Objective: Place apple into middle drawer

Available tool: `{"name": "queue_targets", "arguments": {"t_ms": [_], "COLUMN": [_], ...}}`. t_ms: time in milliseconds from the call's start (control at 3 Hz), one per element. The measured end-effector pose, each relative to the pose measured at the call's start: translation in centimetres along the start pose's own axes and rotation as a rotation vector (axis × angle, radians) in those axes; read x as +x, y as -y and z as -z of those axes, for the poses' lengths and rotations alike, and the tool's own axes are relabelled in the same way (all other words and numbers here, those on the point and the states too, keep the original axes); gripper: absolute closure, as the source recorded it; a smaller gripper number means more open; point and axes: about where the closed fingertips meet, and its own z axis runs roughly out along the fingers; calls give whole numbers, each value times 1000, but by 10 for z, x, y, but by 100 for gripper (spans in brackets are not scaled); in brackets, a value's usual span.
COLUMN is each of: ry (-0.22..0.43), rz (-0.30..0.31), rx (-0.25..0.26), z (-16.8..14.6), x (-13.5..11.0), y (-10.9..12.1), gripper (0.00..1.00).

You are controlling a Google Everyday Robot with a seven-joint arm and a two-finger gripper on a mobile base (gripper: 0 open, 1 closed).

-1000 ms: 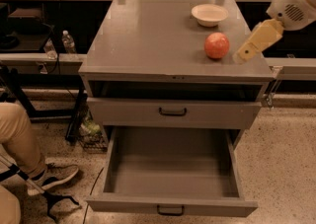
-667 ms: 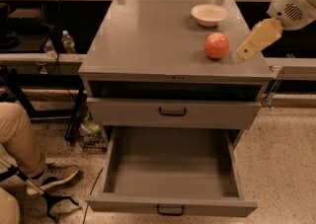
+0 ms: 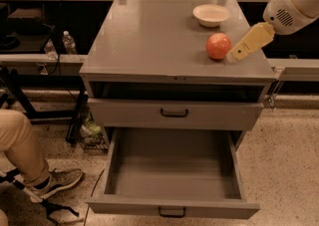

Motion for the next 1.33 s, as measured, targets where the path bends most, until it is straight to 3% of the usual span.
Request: {"name": "queue_targets", "arguments": {"t_ms": [667,1333], "ry": [42,86], "rz": [-100,-187], "rx": [0,38], "z": [-93,-156], "x": [-15,-30], "y": [29,57], "gripper": [0,1]}}
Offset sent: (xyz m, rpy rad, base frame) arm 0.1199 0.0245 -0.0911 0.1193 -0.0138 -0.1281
